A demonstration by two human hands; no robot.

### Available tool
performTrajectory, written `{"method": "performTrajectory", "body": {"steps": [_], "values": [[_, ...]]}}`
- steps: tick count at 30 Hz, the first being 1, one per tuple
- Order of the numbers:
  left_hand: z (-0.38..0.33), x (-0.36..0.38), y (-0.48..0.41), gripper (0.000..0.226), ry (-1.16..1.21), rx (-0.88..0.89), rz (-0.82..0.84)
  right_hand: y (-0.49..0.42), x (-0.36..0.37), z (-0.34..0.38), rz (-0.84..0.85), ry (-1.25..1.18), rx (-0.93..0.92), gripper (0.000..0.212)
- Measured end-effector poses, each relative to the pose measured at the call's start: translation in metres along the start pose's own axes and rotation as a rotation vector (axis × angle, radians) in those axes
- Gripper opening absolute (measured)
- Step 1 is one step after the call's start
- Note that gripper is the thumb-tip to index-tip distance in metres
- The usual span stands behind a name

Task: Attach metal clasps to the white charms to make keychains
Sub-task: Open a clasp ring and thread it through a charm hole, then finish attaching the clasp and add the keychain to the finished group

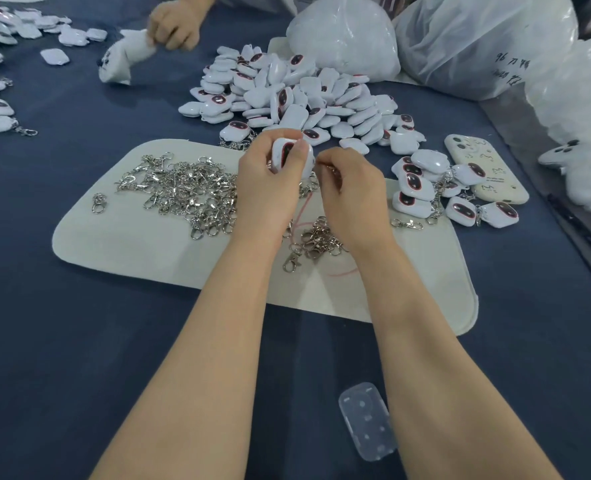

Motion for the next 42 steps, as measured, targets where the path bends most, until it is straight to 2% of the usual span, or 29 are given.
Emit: {"method": "performTrajectory", "body": {"steps": [4,9,12,14,16,17,19,21,23,26,28,30,33,37,42], "values": [[0.012,0.001,0.002,0.012,-0.006,-0.117,-0.005,0.000,0.002,-0.009,0.023,-0.058,0.100,0.016],[0.022,0.000,0.005,0.011,0.005,-0.257,0.004,0.000,0.005,-0.017,0.103,-0.218,0.256,0.035],[0.016,0.004,0.003,0.017,-0.006,-0.207,0.021,-0.001,0.008,-0.015,0.175,-0.322,0.281,0.018],[0.015,0.007,0.004,0.033,-0.017,-0.205,0.041,-0.002,0.008,-0.019,0.193,-0.294,0.311,0.005],[0.017,0.010,0.006,0.043,0.024,-0.235,0.061,-0.004,-0.002,-0.029,0.068,-0.289,0.373,0.008],[0.018,0.011,0.007,0.039,0.043,-0.244,0.064,-0.005,-0.013,-0.036,-0.047,-0.290,0.418,0.011],[0.019,0.011,0.008,0.023,0.050,-0.256,0.050,-0.003,-0.038,-0.049,-0.303,-0.263,0.495,0.013],[0.021,0.010,0.009,0.009,0.066,-0.270,0.020,0.002,-0.061,-0.062,-0.473,-0.208,0.545,0.011],[0.023,0.010,0.010,0.011,0.085,-0.277,0.004,0.008,-0.077,-0.074,-0.558,-0.154,0.604,0.015],[0.023,0.011,0.011,0.012,0.095,-0.275,-0.009,0.014,-0.086,-0.083,-0.601,0.014,0.734,0.037],[0.023,0.010,0.012,0.013,0.098,-0.271,-0.029,0.013,-0.083,-0.069,-0.613,0.106,0.640,0.045],[0.022,0.011,0.013,0.014,0.100,-0.273,-0.055,0.008,-0.068,-0.045,-0.555,0.127,0.438,0.041],[0.021,0.016,0.012,0.015,0.096,-0.280,-0.090,-0.006,-0.027,-0.023,-0.277,0.077,0.281,0.030],[0.017,0.030,0.004,0.012,0.040,-0.286,-0.094,-0.031,0.017,-0.030,0.082,0.153,0.404,0.037],[0.019,0.043,-0.014,0.011,0.054,-0.268,-0.093,-0.057,0.029,-0.050,0.225,0.308,0.469,0.041]]}}
Point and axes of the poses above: each hand's wrist, its own y-axis away from the middle knuckle, its own x-axis out of the palm, z = x × y, the point moved 7 cm from there along -y, towards the middle knuckle, and after that the axes turned 6 degrees about x, right-handed, at the moved point
